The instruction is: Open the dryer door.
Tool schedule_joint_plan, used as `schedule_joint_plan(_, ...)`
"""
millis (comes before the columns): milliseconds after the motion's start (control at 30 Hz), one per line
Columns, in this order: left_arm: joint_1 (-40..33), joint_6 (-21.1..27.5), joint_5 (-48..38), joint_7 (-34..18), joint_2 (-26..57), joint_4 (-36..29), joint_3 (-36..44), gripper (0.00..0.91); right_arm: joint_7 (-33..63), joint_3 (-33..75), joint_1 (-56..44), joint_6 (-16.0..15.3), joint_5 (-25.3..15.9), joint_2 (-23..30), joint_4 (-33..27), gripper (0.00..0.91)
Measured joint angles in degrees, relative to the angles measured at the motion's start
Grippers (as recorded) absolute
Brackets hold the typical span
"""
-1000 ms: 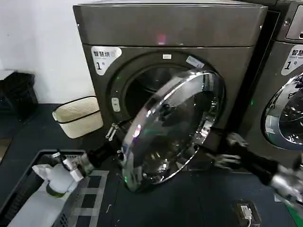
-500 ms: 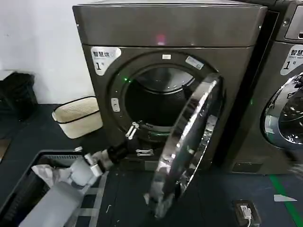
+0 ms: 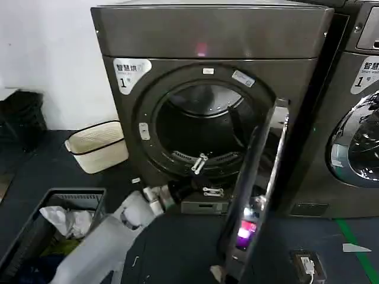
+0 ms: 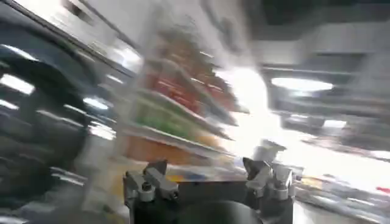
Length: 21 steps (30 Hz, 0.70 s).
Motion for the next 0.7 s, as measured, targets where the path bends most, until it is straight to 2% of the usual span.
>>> schedule_joint_plan(100, -1.4, 0.5, -0.1, -0.3, -1.9, 1.5, 1.7, 0.907, 2.8, 4.2, -0.7, 1.5, -2.8, 1.0, -3.8, 0.907)
schedule_joint_plan(367, -4.6, 2.1, 0.0, -0.5, -6.6, 4.7, 5.7, 0.907, 5.2, 10.9, -0.5, 1.2, -7.6, 1.6, -11.1, 0.907)
schedule_joint_plan(700, -6.0, 4.0, 1.2, -0.8, -12.2, 8.0, 8.5, 0.907, 5.3, 14.0, -1.5, 1.7, -8.0, 1.5, -16.3, 0.907)
